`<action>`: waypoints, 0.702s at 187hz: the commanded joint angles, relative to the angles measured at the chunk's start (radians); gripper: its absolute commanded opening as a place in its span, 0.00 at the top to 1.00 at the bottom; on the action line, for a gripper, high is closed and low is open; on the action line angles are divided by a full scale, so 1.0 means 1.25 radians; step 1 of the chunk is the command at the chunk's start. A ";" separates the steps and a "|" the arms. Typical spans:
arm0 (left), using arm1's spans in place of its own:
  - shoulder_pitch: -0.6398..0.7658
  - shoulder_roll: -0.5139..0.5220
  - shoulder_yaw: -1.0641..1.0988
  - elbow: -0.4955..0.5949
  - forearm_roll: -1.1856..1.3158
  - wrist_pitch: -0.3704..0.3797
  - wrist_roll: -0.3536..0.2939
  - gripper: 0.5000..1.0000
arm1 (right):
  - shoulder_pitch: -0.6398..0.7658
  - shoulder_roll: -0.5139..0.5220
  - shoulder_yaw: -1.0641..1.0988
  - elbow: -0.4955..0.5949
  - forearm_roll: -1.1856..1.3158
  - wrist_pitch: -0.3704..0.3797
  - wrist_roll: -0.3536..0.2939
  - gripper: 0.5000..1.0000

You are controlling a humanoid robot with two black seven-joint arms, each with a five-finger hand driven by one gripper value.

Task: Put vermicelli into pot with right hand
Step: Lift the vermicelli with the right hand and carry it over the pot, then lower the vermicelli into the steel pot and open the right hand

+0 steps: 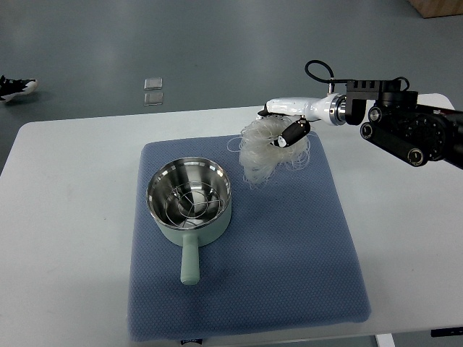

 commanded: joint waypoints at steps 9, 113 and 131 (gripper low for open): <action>0.000 0.000 0.000 0.000 0.000 0.000 0.000 0.00 | 0.057 0.004 0.001 0.001 0.048 0.018 0.011 1.00; 0.000 0.000 -0.001 0.000 0.000 0.000 0.000 0.00 | 0.139 0.128 -0.001 0.072 0.082 0.081 0.020 1.00; 0.000 0.000 0.000 0.000 0.000 0.000 0.000 0.00 | 0.136 0.140 -0.004 0.073 0.081 0.081 0.019 0.98</action>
